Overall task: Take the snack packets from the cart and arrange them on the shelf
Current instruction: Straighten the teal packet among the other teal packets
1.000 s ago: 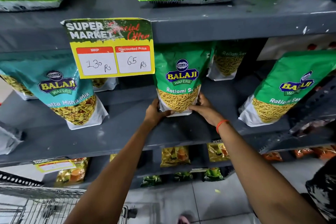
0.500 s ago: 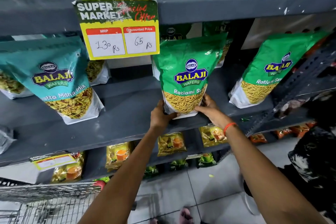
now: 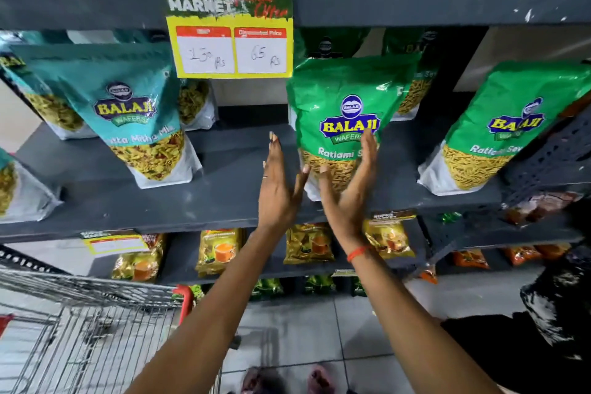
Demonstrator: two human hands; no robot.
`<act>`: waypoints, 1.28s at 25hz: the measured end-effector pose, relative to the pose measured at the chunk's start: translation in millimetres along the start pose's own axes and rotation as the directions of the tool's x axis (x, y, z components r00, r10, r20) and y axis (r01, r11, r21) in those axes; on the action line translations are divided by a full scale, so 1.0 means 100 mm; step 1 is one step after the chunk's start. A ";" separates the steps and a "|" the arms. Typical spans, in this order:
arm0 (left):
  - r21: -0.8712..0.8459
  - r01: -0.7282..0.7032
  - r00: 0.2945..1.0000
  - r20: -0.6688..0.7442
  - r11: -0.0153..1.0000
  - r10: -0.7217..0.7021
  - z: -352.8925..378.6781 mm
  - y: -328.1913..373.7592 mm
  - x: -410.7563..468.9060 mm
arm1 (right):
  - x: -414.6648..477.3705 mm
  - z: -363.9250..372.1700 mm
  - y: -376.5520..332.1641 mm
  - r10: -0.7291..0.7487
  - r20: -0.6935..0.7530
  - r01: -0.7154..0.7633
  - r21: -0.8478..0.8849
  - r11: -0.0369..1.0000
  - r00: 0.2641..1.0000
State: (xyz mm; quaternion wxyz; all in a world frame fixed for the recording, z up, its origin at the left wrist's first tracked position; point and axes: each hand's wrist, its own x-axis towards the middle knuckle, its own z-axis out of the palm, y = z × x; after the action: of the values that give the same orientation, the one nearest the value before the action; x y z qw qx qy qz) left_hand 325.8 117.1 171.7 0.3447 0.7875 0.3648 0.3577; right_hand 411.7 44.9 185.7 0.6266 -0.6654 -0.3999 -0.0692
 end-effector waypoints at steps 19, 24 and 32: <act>-0.055 0.349 0.937 0.035 0.935 -0.348 -2.46 -2.28 0.41 | -0.22 2.63 -0.25 0.298 0.805 -0.463 -0.033 0.885 0.512; -0.160 0.355 0.934 0.093 0.921 -0.344 -2.40 -2.36 0.21 | -0.56 2.45 -0.33 0.282 0.751 -0.495 0.069 0.866 0.598; -0.142 0.363 0.929 0.130 0.921 -0.346 -2.40 -2.32 -0.15 | -0.80 2.19 -0.41 0.296 0.748 -0.412 -0.033 0.911 0.594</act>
State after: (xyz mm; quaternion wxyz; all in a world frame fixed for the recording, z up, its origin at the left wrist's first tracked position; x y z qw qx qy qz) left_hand 47.2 288.0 101.7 0.4852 0.6948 0.4527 0.2774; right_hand 243.0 200.1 125.6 0.4573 -0.6547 -0.4817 0.3608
